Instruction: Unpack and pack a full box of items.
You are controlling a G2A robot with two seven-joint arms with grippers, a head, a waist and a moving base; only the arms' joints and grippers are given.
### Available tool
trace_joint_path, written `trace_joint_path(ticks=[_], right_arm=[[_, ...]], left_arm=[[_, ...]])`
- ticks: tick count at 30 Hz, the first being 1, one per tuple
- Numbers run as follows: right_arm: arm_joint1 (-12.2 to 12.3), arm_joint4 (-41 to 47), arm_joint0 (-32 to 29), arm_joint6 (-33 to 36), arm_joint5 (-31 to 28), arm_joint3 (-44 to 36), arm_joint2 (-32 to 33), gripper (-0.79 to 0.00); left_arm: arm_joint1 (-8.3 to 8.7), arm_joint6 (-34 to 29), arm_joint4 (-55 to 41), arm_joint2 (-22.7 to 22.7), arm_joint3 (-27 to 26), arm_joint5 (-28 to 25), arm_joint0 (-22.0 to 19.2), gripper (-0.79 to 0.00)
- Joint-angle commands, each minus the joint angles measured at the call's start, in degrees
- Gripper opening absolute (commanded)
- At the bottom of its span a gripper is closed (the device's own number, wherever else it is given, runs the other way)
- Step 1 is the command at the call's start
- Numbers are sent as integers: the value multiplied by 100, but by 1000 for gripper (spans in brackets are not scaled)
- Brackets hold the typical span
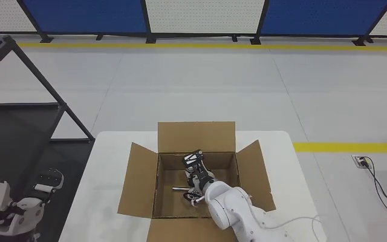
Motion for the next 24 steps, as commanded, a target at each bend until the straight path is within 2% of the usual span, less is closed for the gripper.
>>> trace_joint_path(ticks=[1,10,11,12,14,17,23,24], right_arm=[[-42,55,37,0,-47,123,0,-785],[-190,64,99,-12,-152,496,18,-785],[-205,63,106,-14,-165,532,21,-748],[-220,60,114,-16,-176,567,24,-668],[-251,63,137,-2,-209,634,30,-603],[-291,22,168,-2,-289,718,32,-446],[-346,-63,149,-72,-396,771,97,-382],[-350,-80,135,-79,-407,760,117,-320]], left_arm=[[0,0,0,0,0,0,0,0],[0,0,0,0,0,0,0,0],[0,0,0,0,0,0,0,0],[0,0,0,0,0,0,0,0],[0,0,0,0,0,0,0,0],[0,0,0,0,0,0,0,0],[0,0,0,0,0,0,0,0],[0,0,0,0,0,0,0,0]])
